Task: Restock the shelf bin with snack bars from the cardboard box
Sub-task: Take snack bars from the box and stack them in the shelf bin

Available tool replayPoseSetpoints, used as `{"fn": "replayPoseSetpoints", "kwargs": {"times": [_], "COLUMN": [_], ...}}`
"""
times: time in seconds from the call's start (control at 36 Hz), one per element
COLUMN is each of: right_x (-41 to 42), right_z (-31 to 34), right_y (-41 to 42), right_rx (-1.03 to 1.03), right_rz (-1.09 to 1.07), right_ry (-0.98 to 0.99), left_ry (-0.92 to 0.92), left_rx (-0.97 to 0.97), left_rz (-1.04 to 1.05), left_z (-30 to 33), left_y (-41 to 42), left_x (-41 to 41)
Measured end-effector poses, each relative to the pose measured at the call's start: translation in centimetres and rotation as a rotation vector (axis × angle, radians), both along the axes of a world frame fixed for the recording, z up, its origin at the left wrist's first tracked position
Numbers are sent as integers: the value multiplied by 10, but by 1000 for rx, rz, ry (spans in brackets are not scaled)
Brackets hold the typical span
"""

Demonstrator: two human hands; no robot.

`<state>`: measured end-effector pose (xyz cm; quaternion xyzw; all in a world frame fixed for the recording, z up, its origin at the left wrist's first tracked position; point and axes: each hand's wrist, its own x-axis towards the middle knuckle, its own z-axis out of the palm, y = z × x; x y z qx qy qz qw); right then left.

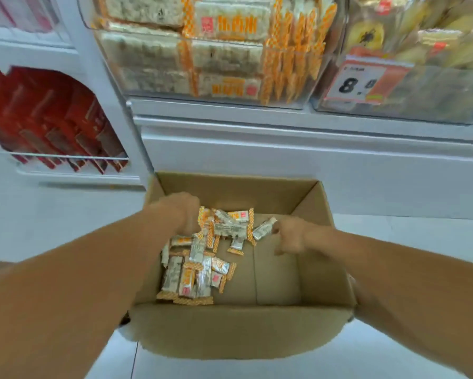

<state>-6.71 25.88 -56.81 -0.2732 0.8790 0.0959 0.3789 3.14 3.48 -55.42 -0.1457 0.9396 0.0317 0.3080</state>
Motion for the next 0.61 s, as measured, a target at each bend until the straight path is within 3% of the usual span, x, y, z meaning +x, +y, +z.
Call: {"fn": "replayPoseSetpoints", "kwargs": {"times": [0.08,0.17,0.25,0.36,0.5,0.61], "right_x": [17,31,30,7,-33,-16], "right_z": [-61,-110,-137,-163,-225,-184], "right_y": [12,11,-4,-31,-42,-63], "right_rx": [-258,-457,-603,-655,-632,-645], "right_rz": [-615,-1097,-1463,-1555,-1633,-1587], "right_ry": [-181,-346,-342,-328,-285,-337], "left_ry": [53,245,436,594,549,520], "left_rx": [195,381,409,270,278,250], "left_rz": [457,935,1144,1287,1392,1536], "left_z": [-52,-96,-121,-140,-159,-162], "left_y": [10,19,35,46,42,35], "left_x": [25,37,38,39,31,19]}}
